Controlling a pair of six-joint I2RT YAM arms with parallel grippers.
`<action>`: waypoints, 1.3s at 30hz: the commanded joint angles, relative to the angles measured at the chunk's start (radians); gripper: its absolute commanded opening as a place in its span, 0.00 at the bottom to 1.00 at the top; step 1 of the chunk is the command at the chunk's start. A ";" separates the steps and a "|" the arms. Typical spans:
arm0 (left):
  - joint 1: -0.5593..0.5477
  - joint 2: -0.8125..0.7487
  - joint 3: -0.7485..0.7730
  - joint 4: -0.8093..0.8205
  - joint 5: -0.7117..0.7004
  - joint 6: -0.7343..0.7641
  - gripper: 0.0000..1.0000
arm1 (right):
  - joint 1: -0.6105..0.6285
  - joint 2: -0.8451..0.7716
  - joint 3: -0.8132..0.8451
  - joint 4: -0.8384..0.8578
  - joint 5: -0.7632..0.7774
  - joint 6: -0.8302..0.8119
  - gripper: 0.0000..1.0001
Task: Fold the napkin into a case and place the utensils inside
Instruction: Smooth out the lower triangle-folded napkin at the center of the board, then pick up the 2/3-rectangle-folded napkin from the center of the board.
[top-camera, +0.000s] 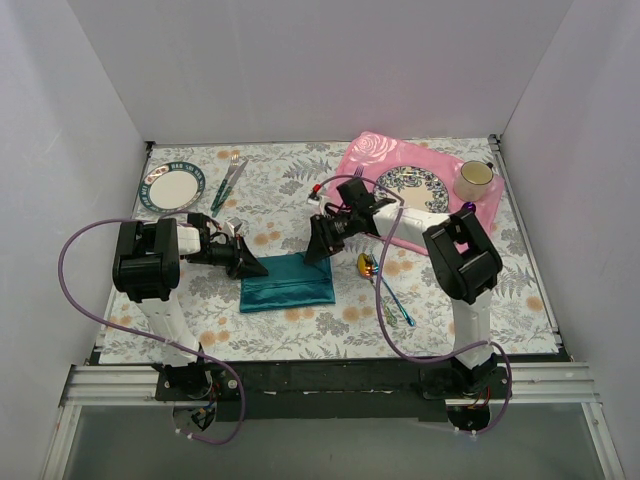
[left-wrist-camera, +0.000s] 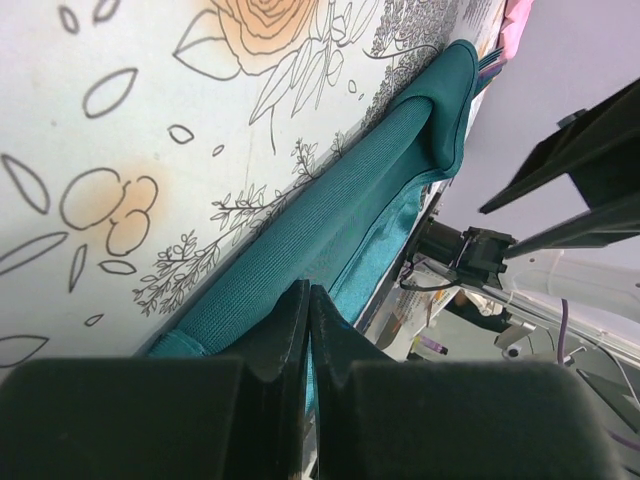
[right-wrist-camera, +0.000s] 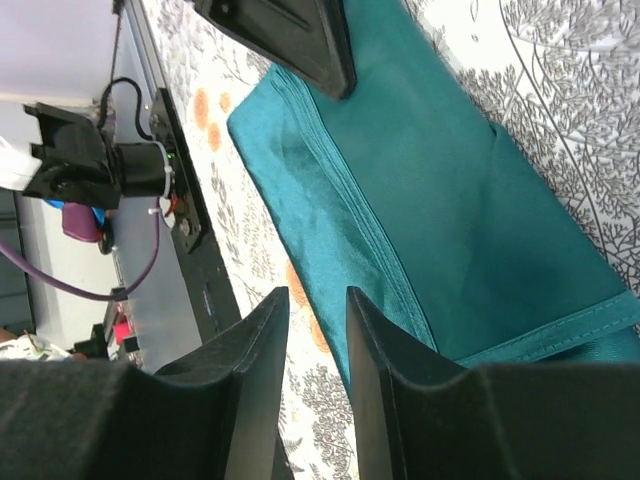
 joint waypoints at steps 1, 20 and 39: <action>0.004 -0.010 -0.003 0.032 -0.066 0.020 0.00 | 0.003 0.058 -0.037 -0.075 0.008 -0.040 0.37; 0.004 -0.053 -0.002 0.032 0.022 0.067 0.01 | -0.038 0.077 -0.013 -0.190 0.037 -0.069 0.31; -0.624 -0.951 -0.400 0.114 -0.637 1.009 0.37 | 0.009 -0.017 0.041 -0.207 0.170 -0.144 0.33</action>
